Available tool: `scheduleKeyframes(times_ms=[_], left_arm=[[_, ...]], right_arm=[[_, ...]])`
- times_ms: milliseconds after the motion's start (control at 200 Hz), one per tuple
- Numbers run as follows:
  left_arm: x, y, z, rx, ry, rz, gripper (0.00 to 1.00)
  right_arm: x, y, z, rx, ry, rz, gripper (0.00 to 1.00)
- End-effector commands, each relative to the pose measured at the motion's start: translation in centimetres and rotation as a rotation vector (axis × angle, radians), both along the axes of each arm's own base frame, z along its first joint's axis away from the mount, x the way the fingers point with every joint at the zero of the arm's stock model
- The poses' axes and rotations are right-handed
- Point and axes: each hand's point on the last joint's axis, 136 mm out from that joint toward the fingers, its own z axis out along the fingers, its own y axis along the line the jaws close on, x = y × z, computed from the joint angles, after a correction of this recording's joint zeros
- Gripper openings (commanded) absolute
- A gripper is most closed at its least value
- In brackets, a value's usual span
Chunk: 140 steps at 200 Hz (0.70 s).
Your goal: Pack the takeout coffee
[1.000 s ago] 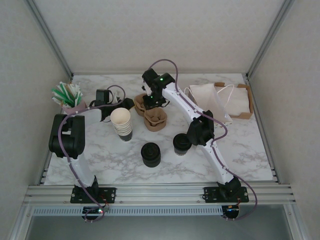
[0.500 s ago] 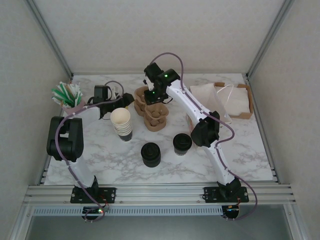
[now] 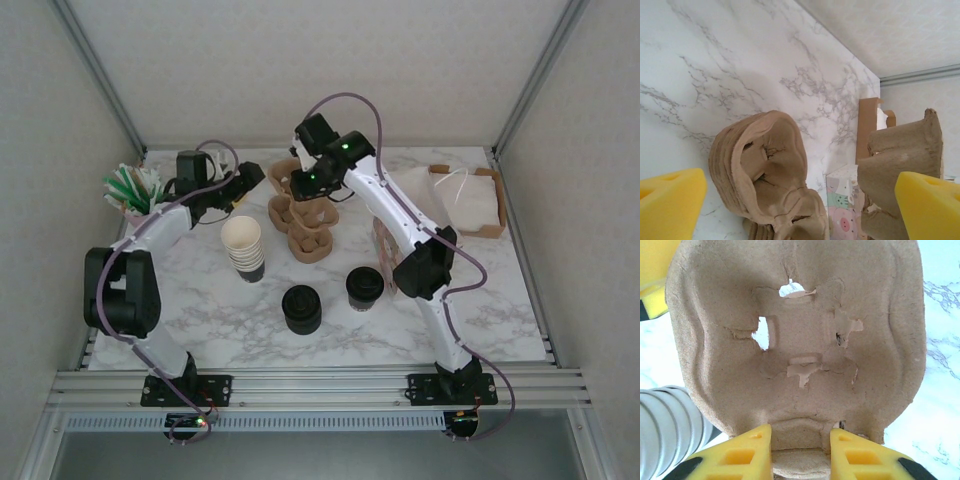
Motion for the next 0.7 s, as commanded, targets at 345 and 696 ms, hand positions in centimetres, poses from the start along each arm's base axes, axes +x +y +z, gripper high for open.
scheduleKeyframes(times_ms=[345, 696], left_arm=[[-2.0, 3.0, 9.1, 0.066, -0.149, 0.127, 1.0], [-5.3, 3.7, 15.4, 0.07, -0.255, 0.165, 1.0]], right_arm=[[-2.4, 0.2, 6.6, 0.173, -0.047, 0.022, 0.28], [-4.6, -0.8, 10.5, 0.248, -0.085, 0.035, 0.28]])
